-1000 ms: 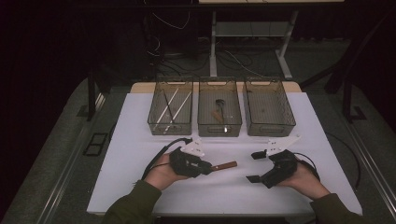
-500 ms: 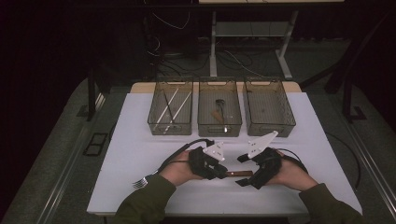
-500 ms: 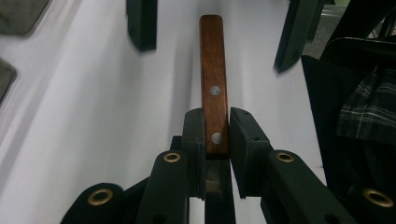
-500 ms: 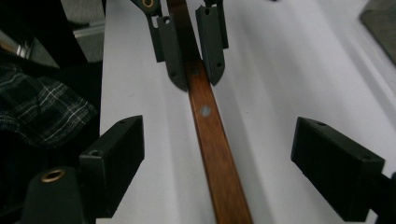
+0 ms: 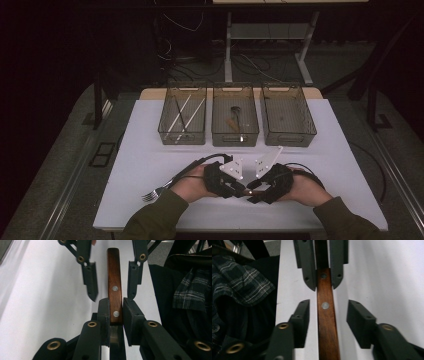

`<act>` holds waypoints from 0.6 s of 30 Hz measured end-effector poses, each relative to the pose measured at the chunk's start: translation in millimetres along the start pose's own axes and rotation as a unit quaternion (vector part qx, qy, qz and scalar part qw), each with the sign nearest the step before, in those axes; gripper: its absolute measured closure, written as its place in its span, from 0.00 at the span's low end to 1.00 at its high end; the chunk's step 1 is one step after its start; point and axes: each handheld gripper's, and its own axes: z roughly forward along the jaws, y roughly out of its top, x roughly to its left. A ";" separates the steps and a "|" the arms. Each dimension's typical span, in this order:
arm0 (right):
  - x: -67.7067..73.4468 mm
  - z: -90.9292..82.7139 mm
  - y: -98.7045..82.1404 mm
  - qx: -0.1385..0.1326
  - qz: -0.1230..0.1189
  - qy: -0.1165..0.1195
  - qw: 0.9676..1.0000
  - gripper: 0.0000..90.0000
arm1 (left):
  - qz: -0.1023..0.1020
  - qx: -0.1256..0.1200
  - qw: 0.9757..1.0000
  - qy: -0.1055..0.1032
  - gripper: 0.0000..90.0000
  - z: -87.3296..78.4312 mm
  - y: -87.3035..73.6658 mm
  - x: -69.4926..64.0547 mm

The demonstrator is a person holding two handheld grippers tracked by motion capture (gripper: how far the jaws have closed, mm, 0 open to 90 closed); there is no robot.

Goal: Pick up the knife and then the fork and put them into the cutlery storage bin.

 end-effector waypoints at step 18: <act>5.5 4.5 4.1 0.002 -0.019 0.001 1.000 0.84 | 0.007 0.004 1.000 -0.010 0.85 2.4 0.0 -1.1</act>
